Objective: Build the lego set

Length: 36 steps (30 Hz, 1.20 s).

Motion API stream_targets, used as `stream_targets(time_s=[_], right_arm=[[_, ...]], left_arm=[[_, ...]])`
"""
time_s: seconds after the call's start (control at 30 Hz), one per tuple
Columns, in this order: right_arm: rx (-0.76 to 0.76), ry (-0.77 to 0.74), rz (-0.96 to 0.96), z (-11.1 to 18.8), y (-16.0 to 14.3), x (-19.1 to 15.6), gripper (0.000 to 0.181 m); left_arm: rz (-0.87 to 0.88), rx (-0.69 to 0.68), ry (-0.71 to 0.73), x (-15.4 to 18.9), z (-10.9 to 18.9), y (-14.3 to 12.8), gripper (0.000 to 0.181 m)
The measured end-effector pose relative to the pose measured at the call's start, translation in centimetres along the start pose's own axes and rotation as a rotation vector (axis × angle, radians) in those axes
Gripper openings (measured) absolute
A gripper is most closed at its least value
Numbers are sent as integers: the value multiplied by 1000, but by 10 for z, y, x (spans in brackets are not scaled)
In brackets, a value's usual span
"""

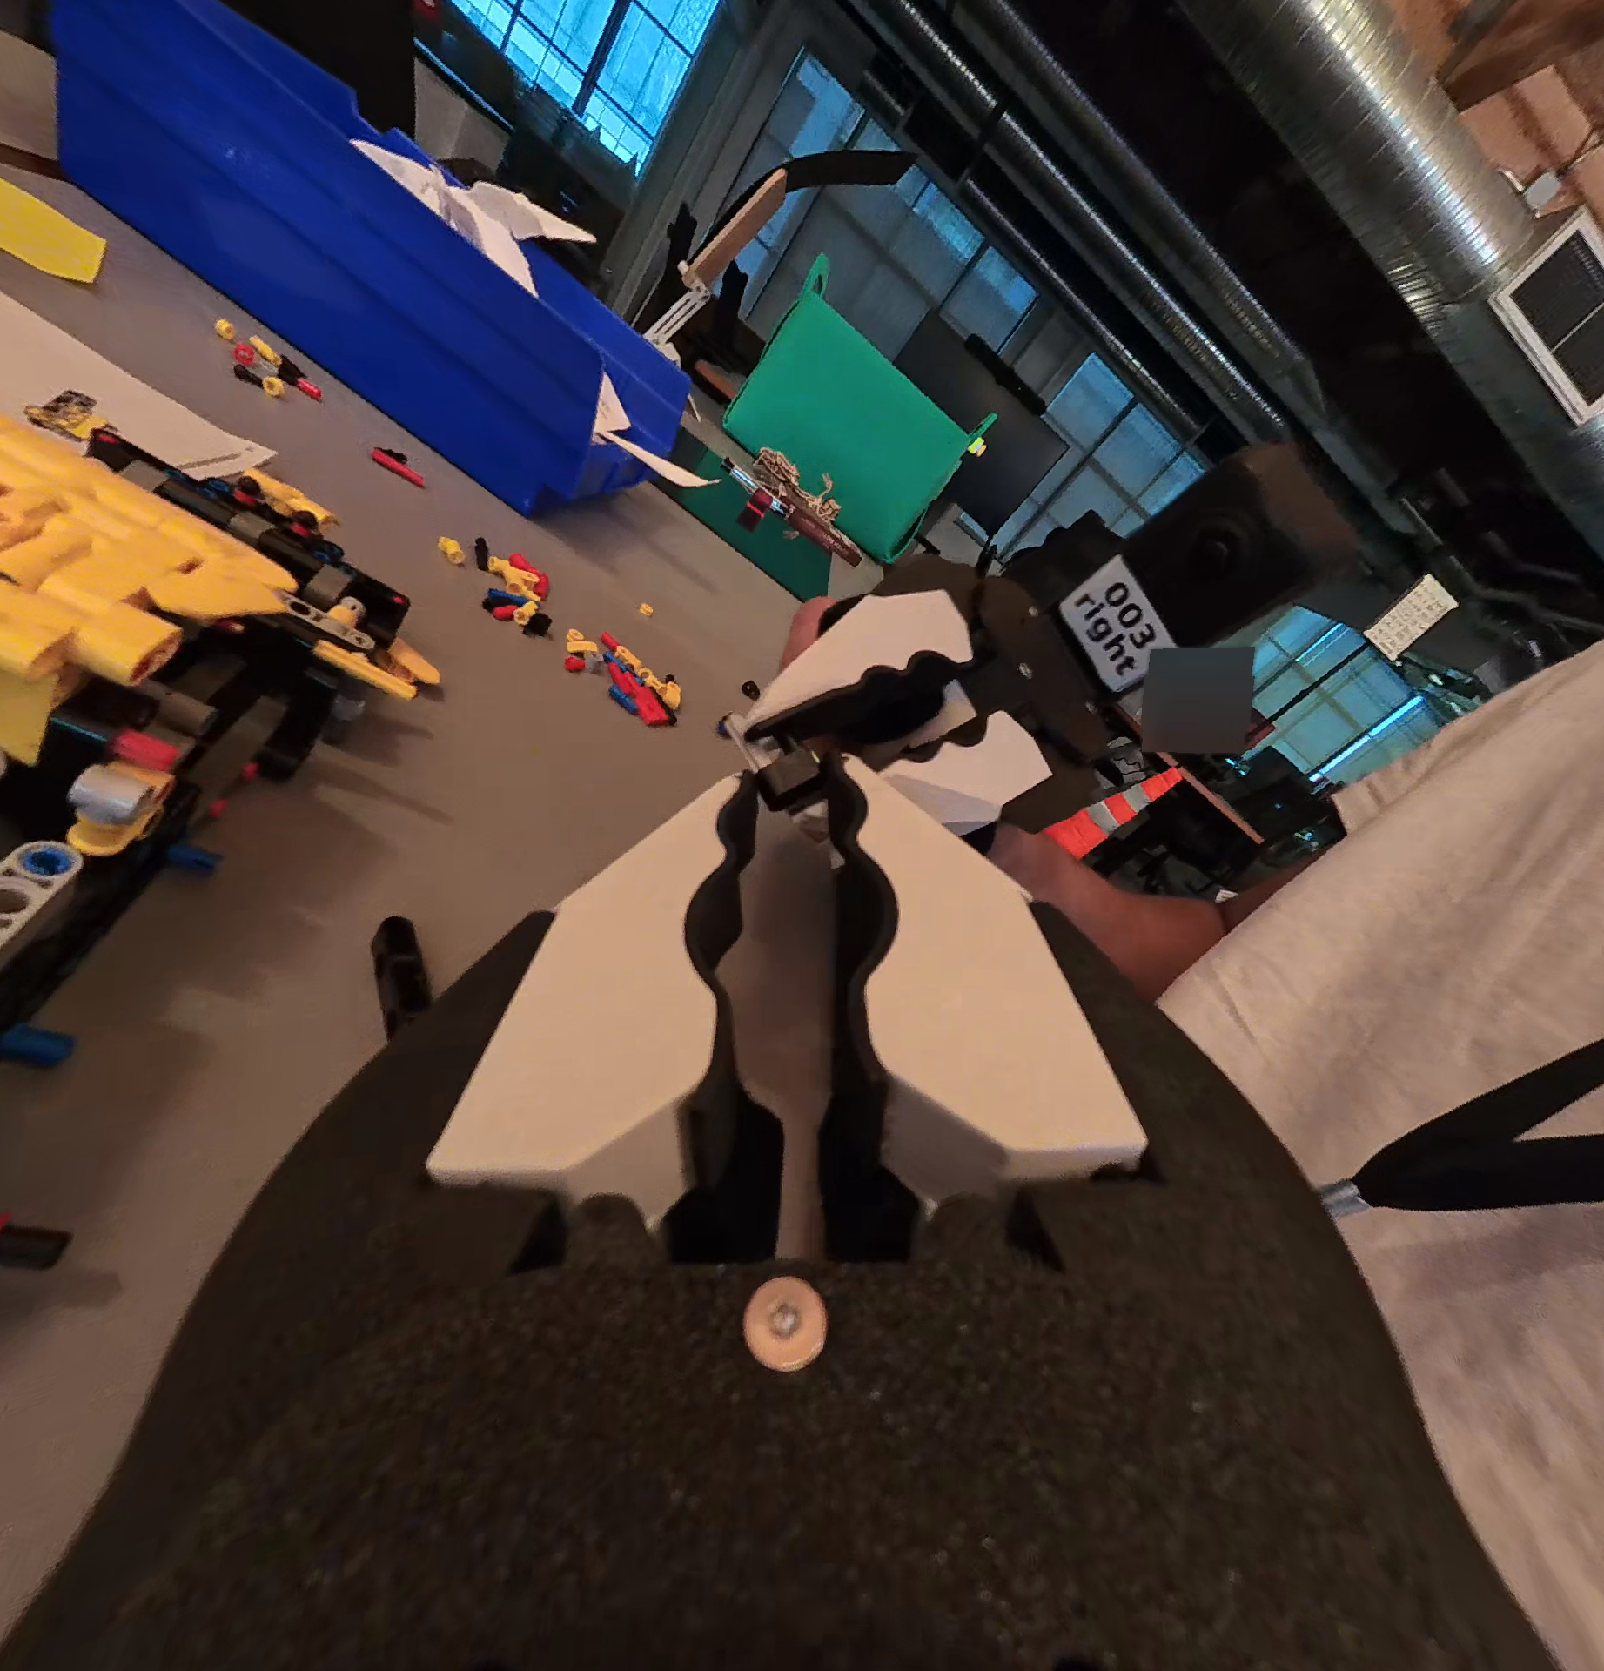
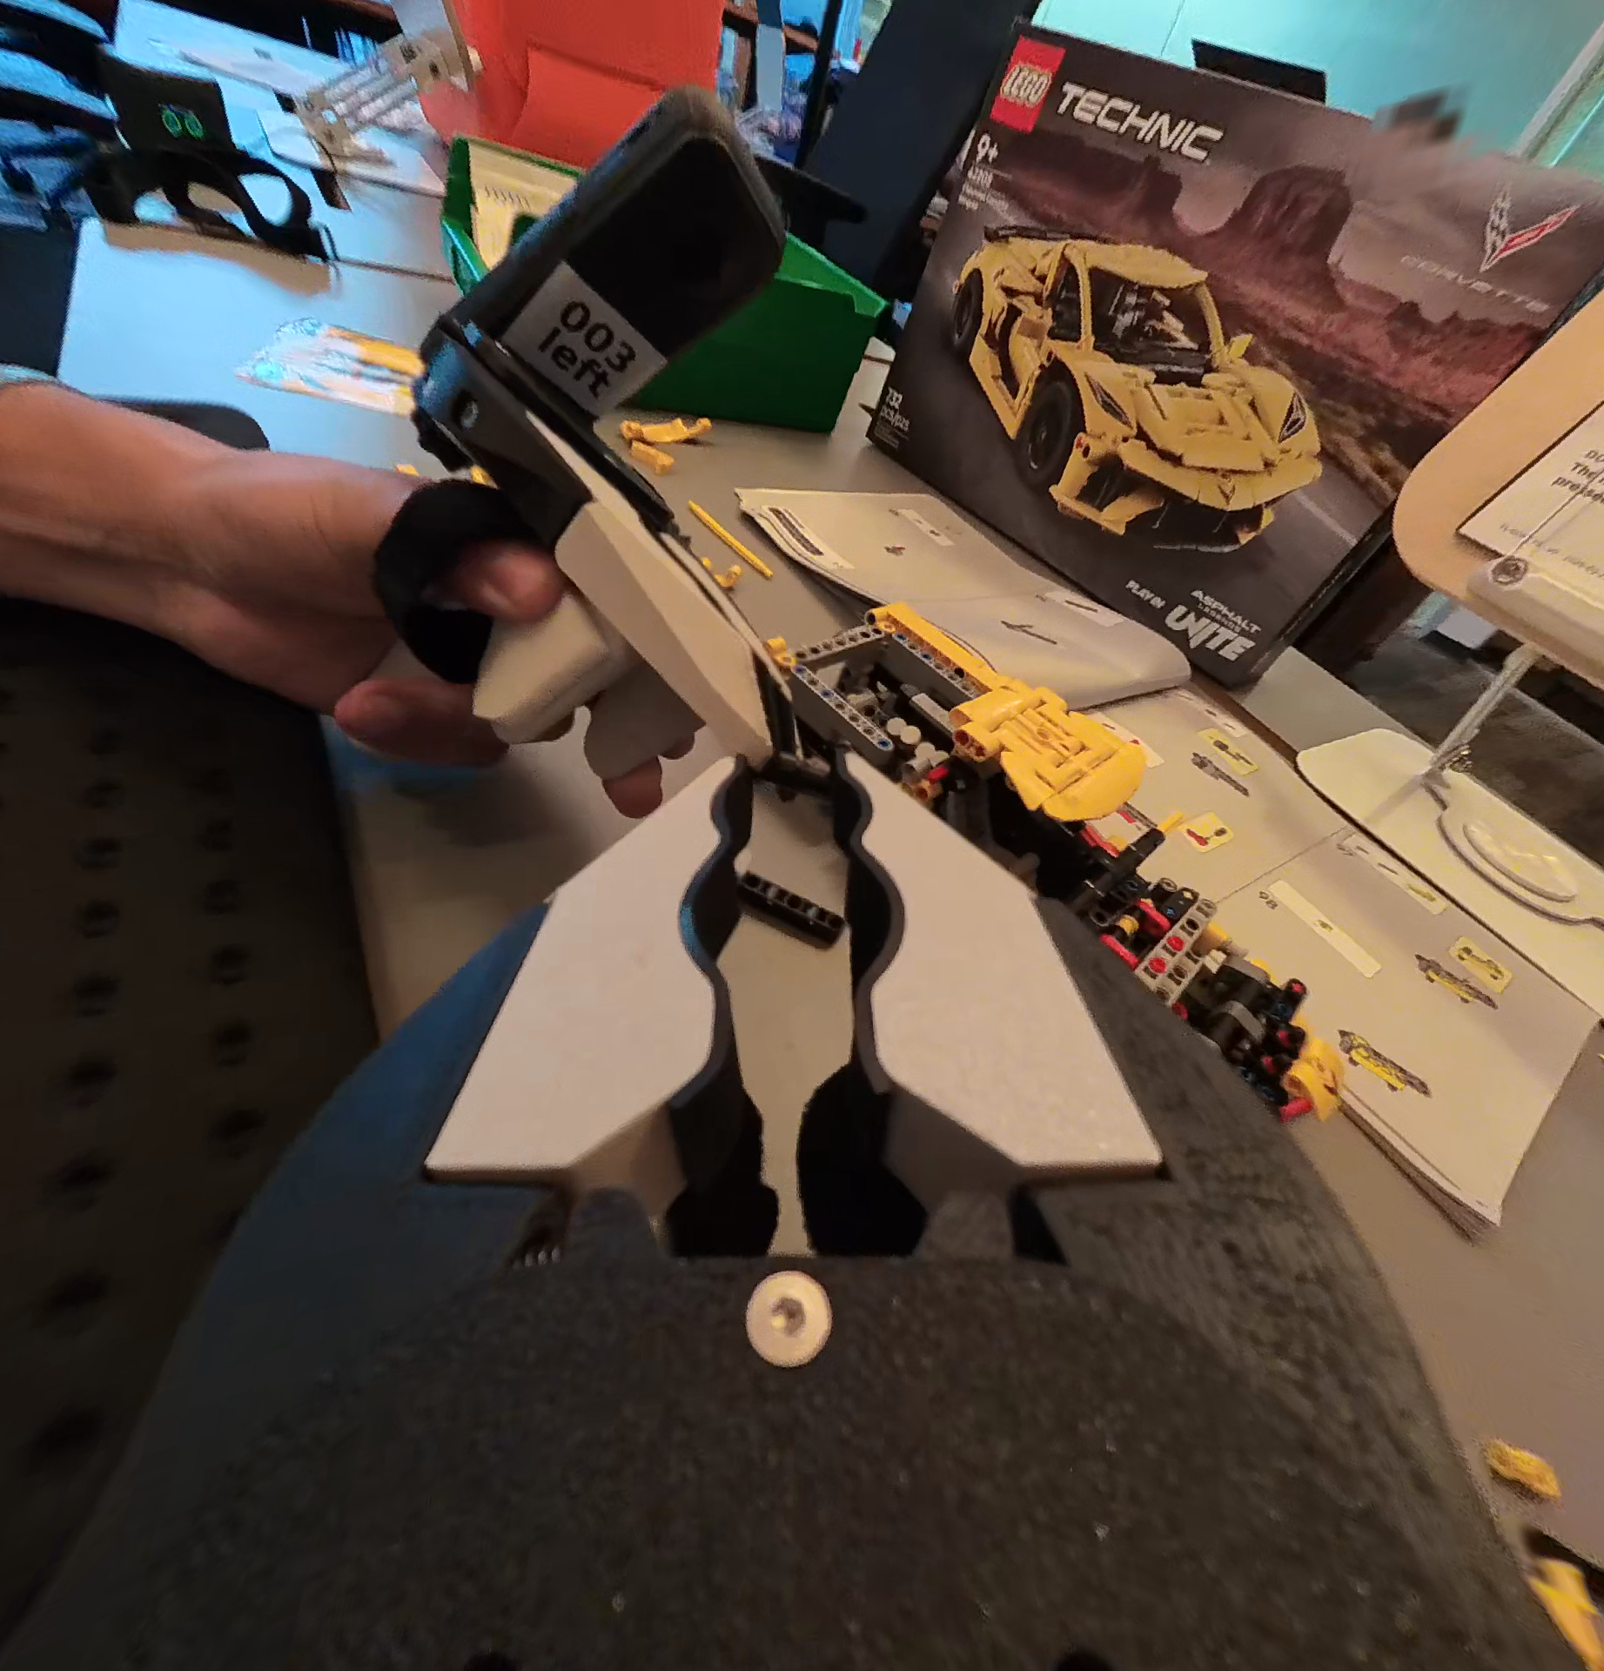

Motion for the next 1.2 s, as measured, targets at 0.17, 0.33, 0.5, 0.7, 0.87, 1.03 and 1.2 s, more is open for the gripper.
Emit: stream_targets(time_s=[0.17, 0.33, 0.5, 0.7, 0.87, 1.03, 1.2], right_arm=[[120, 44, -76, 15, 6, 4, 37], [84, 262, -145, 6, -6, -18, 37], [152, 369, -105, 10, 8, -39, 16], [159, 389, -82, 11, 8, -44, 9], [171, 434, -70, 11, 11, -53, 0], [172, 441, -191, 11, 9, -42, 0], [195, 424, -241, 12, 8, -34, 0]], left_arm=[[152, -45, -122, 0, 9, 0, 15], [251, -158, -292, 17, 18, -12, 14], [331, -258, -373, 21, 19, -21, 14], [325, -315, -407, 28, 22, -28, 14], [324, -367, -425, 32, 22, -35, 15], [276, -294, -361, 26, 20, -28, 15], [155, -264, -310, 27, 19, -29, 15]])
Point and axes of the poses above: each gripper's, where its closed fingertips meet, z back along the fingers, y out of its top, x = y × z across the jaws, the point moved 1 cm from there along z, back along the fingers, and after that the axes turned 15 degrees about y, right-handed, at the moved point
